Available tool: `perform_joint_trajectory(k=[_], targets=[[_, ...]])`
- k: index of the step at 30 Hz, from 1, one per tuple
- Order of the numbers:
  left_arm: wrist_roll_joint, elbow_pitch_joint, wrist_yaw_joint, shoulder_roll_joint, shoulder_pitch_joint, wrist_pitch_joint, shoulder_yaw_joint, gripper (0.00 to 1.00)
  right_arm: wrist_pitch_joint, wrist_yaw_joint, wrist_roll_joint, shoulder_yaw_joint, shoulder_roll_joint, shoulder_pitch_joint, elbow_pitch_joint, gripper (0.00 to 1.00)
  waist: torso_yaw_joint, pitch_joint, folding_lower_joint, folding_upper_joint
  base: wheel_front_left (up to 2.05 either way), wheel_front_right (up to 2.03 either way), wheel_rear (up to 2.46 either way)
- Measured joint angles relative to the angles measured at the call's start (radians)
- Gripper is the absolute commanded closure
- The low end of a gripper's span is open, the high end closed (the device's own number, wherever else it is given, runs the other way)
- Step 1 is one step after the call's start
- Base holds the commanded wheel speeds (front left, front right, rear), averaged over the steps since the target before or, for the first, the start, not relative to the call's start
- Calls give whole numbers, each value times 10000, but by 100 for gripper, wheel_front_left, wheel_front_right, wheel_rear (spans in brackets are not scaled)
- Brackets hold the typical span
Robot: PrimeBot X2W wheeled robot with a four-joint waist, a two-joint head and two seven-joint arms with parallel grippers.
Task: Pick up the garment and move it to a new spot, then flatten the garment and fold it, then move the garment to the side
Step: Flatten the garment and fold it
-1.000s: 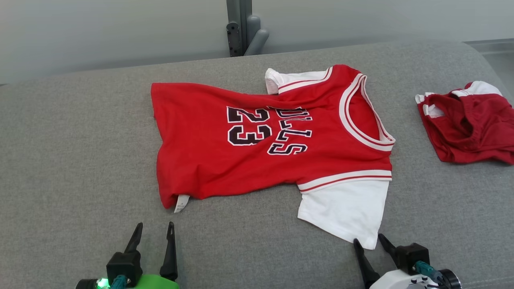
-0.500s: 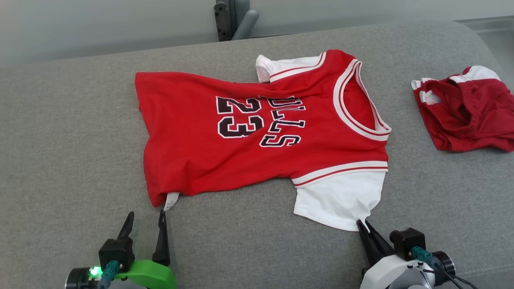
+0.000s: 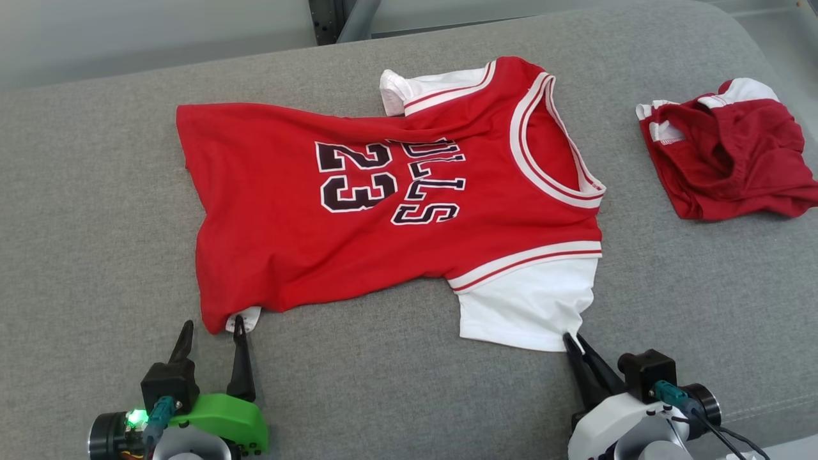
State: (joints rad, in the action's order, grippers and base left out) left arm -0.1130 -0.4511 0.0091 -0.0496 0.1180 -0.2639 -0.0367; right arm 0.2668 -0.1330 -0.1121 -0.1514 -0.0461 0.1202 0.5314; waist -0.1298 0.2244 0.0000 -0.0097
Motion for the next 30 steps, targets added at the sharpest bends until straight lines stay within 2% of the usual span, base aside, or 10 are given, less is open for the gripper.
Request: perform_joint_trajectory(k=[17,18,19,20,26,30], targets=[[86,295,251,2,-53,0,424,0,-10,2,-150,-36,-6,35,-100,100,-146,111,0,0,0,0,0],[86,295,249,2,-51,0,422,23,-10,2,-155,-40,-6,38,-100,100,-150,113,0,0,0,0,0],[98,295,217,2,-47,0,401,66,-10,2,-157,-42,-6,41,-100,100,-155,114,0,0,0,0,0],[144,284,176,0,-45,0,370,100,-10,2,-163,-48,-6,44,-96,100,-160,112,0,0,0,0,0],[245,182,73,4,-36,0,320,100,-15,12,-299,-121,-21,51,-257,100,-190,51,0,0,0,0,0],[211,334,0,4,-56,0,439,100,-29,13,-652,-73,-25,34,-882,100,-191,-128,0,0,0,0,0]])
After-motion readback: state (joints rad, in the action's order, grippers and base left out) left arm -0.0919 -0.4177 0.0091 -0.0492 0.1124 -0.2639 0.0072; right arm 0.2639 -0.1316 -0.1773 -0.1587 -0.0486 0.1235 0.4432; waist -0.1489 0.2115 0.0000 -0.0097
